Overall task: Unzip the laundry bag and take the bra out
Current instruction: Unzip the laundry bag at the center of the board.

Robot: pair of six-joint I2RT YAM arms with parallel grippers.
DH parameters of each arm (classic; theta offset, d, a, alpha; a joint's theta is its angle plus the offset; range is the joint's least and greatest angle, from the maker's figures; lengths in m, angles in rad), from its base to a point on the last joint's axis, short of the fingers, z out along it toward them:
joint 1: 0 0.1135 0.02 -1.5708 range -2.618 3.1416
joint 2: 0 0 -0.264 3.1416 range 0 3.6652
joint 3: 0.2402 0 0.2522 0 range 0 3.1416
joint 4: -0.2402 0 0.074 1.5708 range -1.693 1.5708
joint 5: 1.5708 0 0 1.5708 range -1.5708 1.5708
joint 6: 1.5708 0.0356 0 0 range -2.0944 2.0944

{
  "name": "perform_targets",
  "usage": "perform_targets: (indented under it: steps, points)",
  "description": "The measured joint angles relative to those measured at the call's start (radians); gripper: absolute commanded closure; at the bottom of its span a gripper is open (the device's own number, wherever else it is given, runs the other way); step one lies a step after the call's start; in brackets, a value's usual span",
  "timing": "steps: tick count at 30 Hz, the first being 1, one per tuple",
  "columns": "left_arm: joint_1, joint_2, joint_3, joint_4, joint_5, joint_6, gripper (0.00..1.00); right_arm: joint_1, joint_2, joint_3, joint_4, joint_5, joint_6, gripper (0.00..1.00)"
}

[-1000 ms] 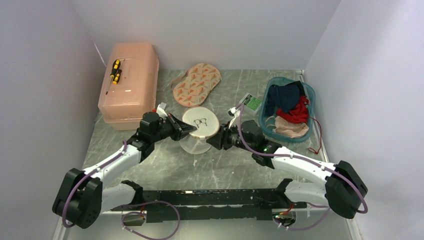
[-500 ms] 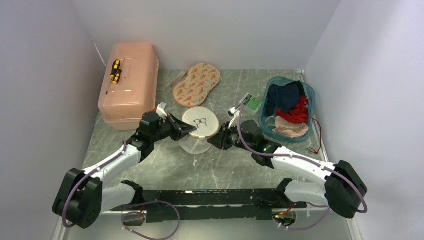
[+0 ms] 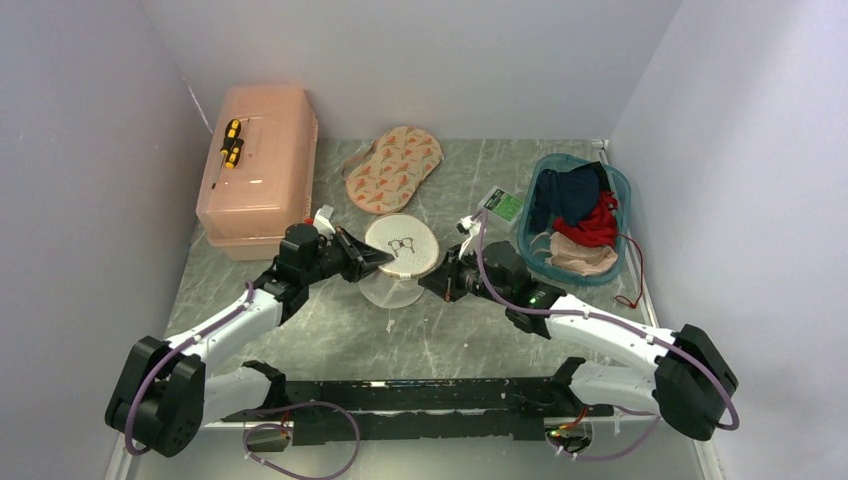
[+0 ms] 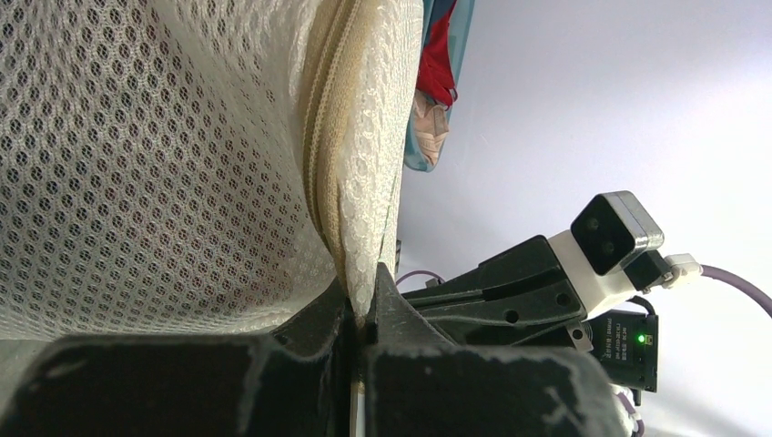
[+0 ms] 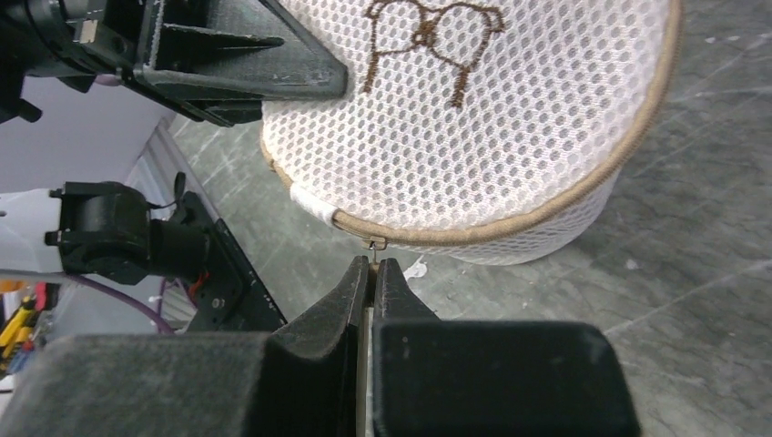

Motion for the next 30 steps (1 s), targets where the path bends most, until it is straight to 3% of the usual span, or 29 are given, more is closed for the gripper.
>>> perform_targets:
  steps: [14,23,27,30]
  points:
    - [0.0,0.05,0.024,-0.005,0.061,0.048,0.97,-0.009,-0.056,-0.001,-0.158,0.195,-0.032,1.0]
    - [-0.001,0.234,0.214,-0.079,0.175,0.235,0.97,0.007,-0.232,-0.042,-0.261,0.33,-0.097,1.0]
    - [-0.003,0.348,0.336,-0.083,0.257,0.291,0.93,0.057,-0.317,-0.042,-0.312,0.375,-0.127,1.0]
    - [-0.006,0.431,0.409,-0.071,0.312,0.311,0.72,0.1,-0.354,-0.051,-0.328,0.415,-0.126,1.0]
